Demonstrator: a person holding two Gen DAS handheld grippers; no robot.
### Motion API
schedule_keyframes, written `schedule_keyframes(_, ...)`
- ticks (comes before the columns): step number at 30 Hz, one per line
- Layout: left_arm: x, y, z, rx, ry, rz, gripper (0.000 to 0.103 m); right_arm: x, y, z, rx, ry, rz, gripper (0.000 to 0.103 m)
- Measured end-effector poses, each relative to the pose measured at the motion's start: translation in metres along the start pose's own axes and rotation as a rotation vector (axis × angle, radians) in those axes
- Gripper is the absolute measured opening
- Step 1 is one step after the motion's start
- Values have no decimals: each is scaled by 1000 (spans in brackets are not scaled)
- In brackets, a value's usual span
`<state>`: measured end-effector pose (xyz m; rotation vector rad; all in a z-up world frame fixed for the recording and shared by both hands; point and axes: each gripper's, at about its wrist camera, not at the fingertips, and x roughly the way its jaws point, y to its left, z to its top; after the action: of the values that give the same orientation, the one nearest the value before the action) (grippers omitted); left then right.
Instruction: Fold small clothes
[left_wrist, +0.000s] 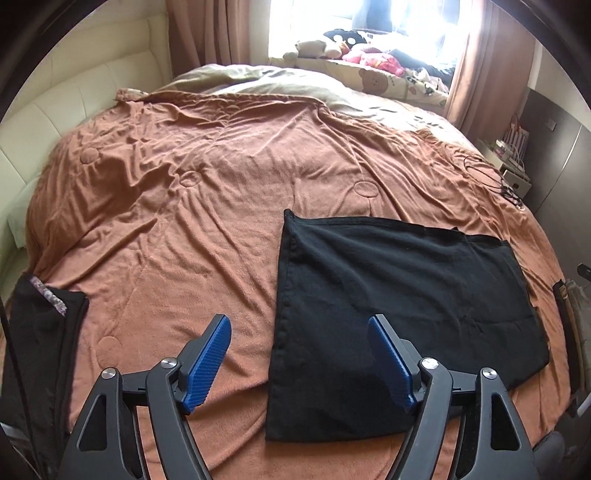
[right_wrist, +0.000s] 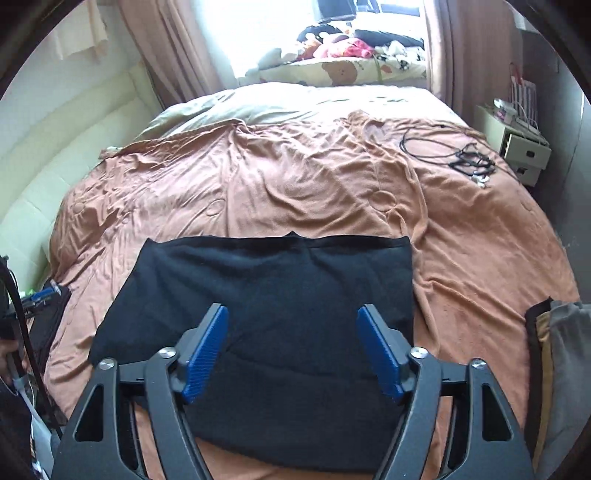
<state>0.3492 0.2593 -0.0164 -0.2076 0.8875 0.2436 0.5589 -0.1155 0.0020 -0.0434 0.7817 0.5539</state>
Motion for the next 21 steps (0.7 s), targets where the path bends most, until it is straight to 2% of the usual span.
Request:
schedule_keyframes(3,-23,-6,-8,16,-34,-2,87,-32,1,-16,-6,-17,35,87)
schedule_keyframes(5,-37,-10,-15,23,-39,-17,91,-50,1,-27,-11,-35,41,95)
schedule_keyframes(6,-43,-11,-18,26,-40,-21,91,-59,1,-33,-12,-39,42,103)
schedule_keyframes(13,-92,-18,-46,17,-116,-21,91,-109,14,-74,-55,-76,22,103)
schedule_keyframes(18,-124,-24,-68,3,-142,-41,91,-130,19,-98,-72,-71,19,103)
schedule_keyframes(21,-144,-28,-83,-1,-157,-43,91,-140,21,-108,-70,-28,-28,103)
